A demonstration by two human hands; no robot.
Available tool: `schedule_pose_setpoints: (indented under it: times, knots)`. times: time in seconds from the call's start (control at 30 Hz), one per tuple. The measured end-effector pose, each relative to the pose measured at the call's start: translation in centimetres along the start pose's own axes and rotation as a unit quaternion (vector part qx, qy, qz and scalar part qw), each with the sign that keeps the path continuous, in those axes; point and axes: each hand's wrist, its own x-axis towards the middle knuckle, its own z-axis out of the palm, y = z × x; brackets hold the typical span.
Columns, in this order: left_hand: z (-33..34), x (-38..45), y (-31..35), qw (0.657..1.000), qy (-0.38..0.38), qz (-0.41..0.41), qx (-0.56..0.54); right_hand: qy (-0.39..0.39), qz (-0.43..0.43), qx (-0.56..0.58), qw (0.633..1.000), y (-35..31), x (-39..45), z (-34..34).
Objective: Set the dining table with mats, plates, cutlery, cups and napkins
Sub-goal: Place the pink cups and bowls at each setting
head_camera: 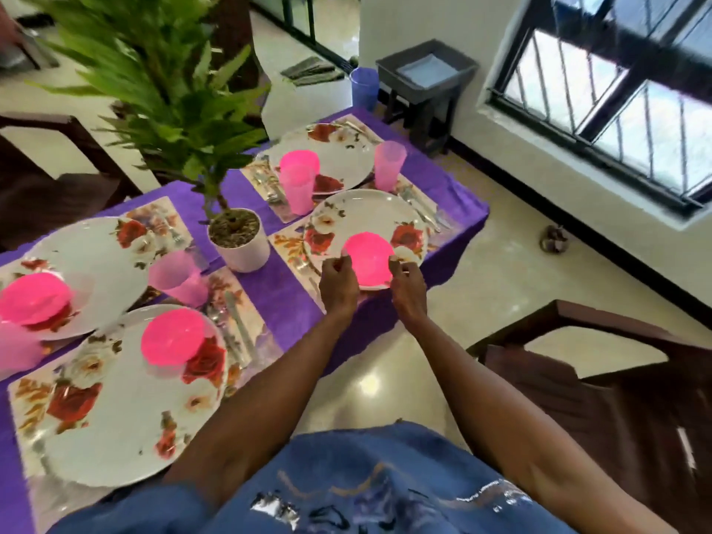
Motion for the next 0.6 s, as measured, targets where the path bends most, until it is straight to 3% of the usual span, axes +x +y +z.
schedule_pose_setpoints:
  times: [0.27,0.6]
  knots:
    - [6.1,0.2,1.4,1.000,0.004,-0.014,0.011,-0.040,-0.002,-0.041,0.998,-0.9,4.9,-4.0]
    - [9.6,5.5,2.7,0.999,0.033,-0.025,0.013,-0.065,-0.024,-0.058,0.996,-1.3,12.8,-2.8]
